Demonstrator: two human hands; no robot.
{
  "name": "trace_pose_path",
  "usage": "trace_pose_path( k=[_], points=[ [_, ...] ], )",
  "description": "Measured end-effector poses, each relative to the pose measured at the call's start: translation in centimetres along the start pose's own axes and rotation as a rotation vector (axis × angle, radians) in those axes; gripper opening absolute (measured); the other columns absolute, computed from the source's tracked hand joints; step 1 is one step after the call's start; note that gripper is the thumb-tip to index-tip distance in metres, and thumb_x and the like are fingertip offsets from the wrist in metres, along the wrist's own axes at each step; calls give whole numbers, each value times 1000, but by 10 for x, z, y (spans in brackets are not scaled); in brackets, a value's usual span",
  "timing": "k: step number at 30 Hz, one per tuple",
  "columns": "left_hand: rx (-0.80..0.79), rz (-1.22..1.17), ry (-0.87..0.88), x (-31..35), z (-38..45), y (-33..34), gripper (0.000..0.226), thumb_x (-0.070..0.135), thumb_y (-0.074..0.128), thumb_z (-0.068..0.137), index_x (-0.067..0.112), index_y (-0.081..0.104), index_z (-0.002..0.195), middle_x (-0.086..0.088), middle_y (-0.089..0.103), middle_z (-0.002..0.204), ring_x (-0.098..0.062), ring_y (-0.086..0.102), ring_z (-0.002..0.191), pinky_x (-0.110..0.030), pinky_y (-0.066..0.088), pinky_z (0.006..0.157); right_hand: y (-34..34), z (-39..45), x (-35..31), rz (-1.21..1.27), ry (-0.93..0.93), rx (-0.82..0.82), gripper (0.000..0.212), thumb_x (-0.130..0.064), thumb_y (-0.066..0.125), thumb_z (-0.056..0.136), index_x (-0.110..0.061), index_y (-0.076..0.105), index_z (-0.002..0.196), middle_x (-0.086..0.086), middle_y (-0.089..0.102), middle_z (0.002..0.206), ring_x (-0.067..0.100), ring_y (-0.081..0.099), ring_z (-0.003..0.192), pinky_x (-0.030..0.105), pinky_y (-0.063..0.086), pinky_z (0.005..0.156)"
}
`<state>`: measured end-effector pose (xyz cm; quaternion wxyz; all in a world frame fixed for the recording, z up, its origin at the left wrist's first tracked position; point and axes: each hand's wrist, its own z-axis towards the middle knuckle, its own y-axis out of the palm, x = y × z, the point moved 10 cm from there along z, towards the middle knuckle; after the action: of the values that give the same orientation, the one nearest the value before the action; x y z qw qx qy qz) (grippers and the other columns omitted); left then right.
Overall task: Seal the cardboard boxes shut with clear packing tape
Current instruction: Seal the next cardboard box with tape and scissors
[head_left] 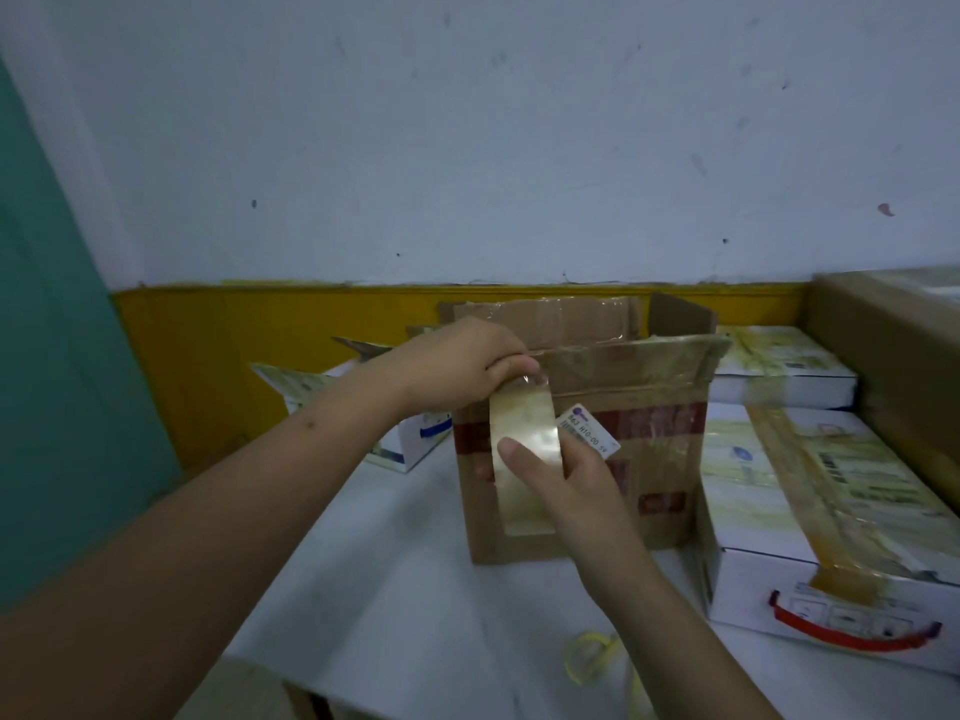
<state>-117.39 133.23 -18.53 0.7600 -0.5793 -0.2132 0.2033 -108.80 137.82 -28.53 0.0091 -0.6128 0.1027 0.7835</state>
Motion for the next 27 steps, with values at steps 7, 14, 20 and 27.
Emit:
trace_pose_path(
  k=[7,14,20,27],
  points=[
    [-42,-154,-149,-41,24,15,36,40,46,106,18,70,89,11,68,81,-4,61,75,-25,45,68,-17,-13,25,-100,88,148,27,-40,65,88,-14,72,85,-4,72,62,4,68,55,18,52,53],
    [110,-2,-148,-54,25,23,31,47,55,99,33,68,124,11,66,115,-5,58,101,-32,52,87,-17,-11,40,-41,183,128,30,-32,60,96,-5,73,97,11,74,68,13,70,55,18,49,49],
    [-25,148,10,-24,-1,53,89,75,41,89,27,23,161,10,19,167,-9,17,151,-32,17,124,-16,-5,39,-51,158,103,28,-31,58,97,-7,72,93,-3,72,61,3,66,52,11,44,47],
    [117,226,-10,-21,-3,51,72,62,51,92,30,36,155,-3,26,166,-24,18,152,-45,10,124,-80,-34,33,-641,-128,418,44,-60,37,92,-26,58,73,-7,61,67,6,57,64,23,41,54]
  ],
)
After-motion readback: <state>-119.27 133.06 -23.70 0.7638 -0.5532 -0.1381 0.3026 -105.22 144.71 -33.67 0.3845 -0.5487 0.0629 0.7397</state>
